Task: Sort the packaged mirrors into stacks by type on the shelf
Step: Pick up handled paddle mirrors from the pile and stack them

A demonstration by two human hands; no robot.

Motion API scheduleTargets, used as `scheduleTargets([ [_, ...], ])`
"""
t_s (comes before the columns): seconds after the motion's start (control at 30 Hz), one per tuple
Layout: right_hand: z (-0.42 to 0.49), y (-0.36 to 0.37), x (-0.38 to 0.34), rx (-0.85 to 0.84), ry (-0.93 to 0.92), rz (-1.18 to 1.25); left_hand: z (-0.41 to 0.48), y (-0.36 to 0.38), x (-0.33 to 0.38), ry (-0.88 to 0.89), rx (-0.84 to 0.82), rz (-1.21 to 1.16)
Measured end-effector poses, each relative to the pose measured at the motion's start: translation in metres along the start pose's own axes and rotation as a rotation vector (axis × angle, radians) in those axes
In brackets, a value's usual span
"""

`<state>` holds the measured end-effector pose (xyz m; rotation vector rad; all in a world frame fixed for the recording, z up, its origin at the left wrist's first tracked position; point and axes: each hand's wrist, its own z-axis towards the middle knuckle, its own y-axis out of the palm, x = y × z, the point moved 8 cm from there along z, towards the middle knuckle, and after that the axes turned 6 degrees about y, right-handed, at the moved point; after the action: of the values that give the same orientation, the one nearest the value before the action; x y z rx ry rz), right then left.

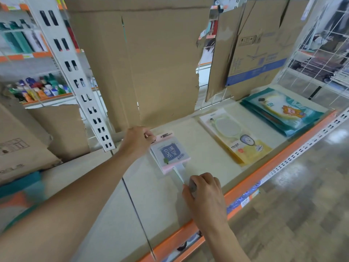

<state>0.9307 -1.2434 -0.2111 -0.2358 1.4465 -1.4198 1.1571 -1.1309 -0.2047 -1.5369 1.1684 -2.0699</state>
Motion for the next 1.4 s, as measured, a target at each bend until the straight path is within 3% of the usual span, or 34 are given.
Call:
scheduleTargets([
  [0.4, 0.001, 0.004, -0.001, -0.036, 0.025, 0.02, -0.002, 0.004, -0.016, -0.084, -0.021, -0.106],
  [0.7, 0.0, -0.006, -0.013, 0.034, 0.033, -0.057, -0.018, -0.018, -0.014, -0.044, -0.024, -0.076],
  [1.03, -0.019, 0.008, -0.085, -0.009, -0.098, 0.059, -0.08, -0.116, -0.06, 0.033, 0.014, 0.191],
  [1.4, -0.093, 0.043, -0.218, -0.225, -0.265, 0.169, -0.185, -0.242, -0.165, -0.17, 0.122, 0.235],
])
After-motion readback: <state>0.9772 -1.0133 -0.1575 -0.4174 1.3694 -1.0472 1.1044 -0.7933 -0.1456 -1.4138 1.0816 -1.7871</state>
